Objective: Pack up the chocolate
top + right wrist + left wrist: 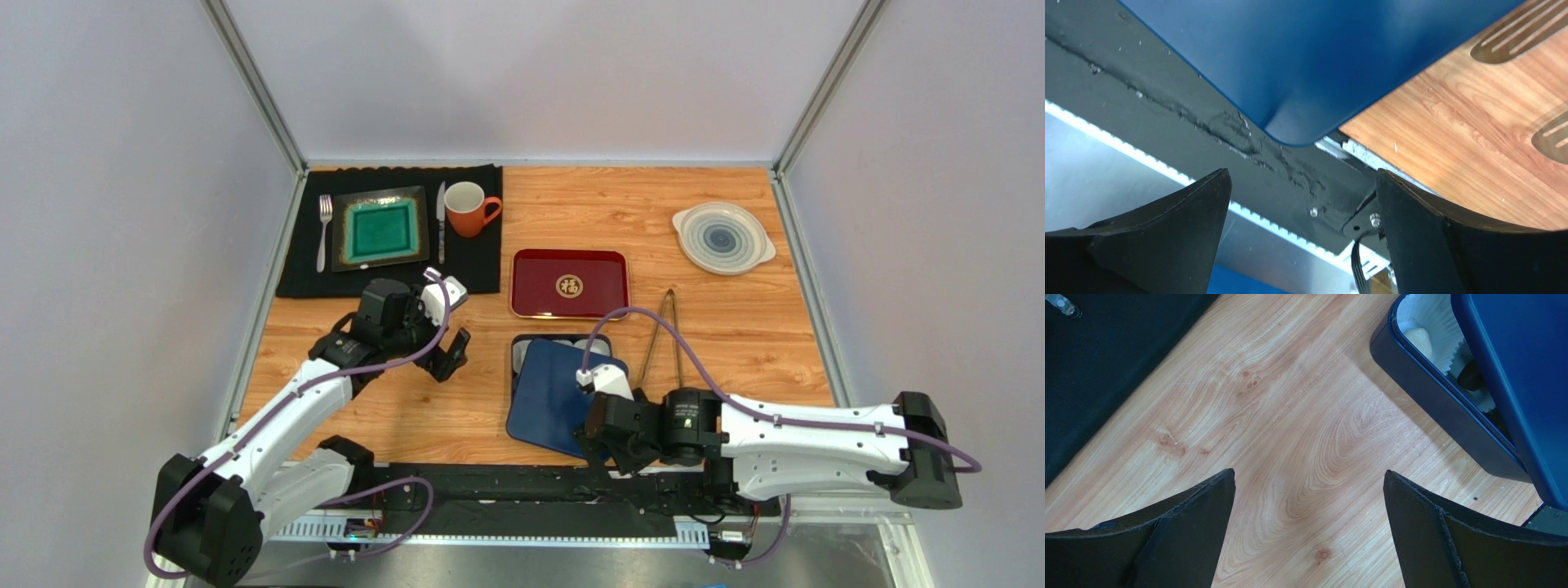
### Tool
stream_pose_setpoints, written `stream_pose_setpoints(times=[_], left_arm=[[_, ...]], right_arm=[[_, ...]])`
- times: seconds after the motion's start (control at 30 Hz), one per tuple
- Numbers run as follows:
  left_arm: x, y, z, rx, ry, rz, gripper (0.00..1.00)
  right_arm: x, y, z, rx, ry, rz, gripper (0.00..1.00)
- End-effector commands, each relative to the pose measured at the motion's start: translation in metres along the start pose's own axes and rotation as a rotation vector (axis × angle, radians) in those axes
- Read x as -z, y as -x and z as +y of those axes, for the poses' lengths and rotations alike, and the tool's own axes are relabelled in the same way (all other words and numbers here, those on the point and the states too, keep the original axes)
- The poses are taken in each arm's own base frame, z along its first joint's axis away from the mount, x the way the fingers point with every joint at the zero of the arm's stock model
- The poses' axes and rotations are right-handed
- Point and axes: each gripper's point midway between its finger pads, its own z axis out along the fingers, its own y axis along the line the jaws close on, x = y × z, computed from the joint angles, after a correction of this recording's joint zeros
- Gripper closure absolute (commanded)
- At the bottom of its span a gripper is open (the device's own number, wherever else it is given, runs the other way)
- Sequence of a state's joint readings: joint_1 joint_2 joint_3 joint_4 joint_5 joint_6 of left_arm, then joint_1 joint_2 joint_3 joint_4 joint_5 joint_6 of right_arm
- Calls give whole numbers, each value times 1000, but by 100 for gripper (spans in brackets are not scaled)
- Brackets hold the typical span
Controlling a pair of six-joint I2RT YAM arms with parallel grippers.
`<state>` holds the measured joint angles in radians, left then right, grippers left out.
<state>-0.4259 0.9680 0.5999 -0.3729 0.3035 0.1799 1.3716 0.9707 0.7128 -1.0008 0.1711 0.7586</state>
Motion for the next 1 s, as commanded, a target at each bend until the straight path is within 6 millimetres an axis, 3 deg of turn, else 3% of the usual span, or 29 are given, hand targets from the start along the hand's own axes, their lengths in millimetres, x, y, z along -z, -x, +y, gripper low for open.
stream_pose_setpoints(times=[0.0, 0.17, 0.33, 0.63, 0.97], left_arm=[[4, 18, 2, -33, 8, -36, 1], [5, 21, 2, -32, 6, -40, 1], [6, 20, 3, -34, 10, -36, 1], [6, 21, 3, -35, 11, -34, 1], [6, 22, 3, -33, 8, -36, 1]], right_arm=[[-13, 20, 6, -41, -49, -139, 9], [-32, 15, 6, -45, -92, -159, 10], [-40, 25, -3, -109, -147, -241, 12], [-32, 42, -16, -156, -203, -338, 14], [-16, 62, -15, -145, -184, -378, 14]])
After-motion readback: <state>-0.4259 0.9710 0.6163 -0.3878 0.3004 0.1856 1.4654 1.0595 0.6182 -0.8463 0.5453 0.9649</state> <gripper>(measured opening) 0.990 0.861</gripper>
